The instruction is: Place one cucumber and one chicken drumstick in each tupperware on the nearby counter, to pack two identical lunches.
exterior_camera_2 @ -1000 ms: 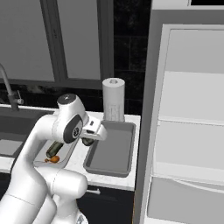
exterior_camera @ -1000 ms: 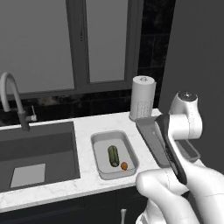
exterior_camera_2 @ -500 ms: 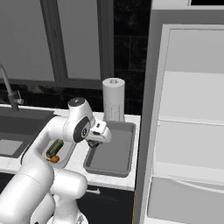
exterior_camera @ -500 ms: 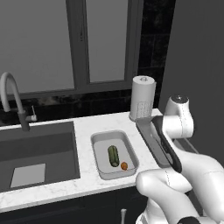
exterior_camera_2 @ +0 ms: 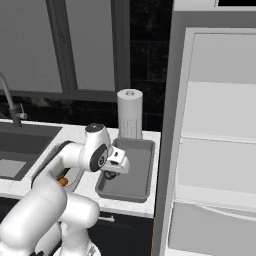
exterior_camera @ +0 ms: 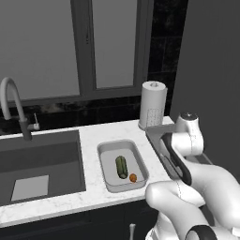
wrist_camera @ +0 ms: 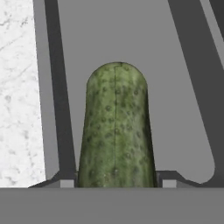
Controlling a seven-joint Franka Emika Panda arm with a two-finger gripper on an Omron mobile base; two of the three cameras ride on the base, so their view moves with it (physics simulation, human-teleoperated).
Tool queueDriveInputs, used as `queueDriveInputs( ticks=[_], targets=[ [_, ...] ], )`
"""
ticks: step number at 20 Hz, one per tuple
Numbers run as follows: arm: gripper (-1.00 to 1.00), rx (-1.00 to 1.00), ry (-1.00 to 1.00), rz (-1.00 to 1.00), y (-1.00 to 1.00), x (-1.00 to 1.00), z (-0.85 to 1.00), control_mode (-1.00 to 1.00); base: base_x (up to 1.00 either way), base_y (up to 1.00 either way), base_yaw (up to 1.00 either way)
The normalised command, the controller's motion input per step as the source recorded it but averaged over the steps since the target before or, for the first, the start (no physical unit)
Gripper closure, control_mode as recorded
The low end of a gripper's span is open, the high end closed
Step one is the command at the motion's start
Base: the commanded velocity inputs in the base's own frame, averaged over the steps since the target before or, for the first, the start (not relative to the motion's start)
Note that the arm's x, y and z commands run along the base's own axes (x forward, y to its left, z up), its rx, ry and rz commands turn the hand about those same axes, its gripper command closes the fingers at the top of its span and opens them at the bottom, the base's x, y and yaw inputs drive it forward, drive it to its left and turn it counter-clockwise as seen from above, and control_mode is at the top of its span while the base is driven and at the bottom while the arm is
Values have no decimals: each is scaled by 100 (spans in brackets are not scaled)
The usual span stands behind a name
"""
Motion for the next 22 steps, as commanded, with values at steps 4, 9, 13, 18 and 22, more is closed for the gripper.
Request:
queueDriveInputs(
  ticks=[4, 9, 13, 18, 22],
  targets=[
    [100, 0, 5, 0, -6, 9, -48, -100, 0, 0, 0],
    [100, 0, 6, 0, -6, 18, -44, -100, 0, 0, 0],
    [100, 0, 8, 0, -9, 23, -39, -100, 0, 0, 0],
    [-100, 0, 6, 0, 0, 6, -26, -100, 0, 0, 0],
    [-100, 2, 0, 0, 0, 0, 15, -100, 0, 0, 0]
  ],
)
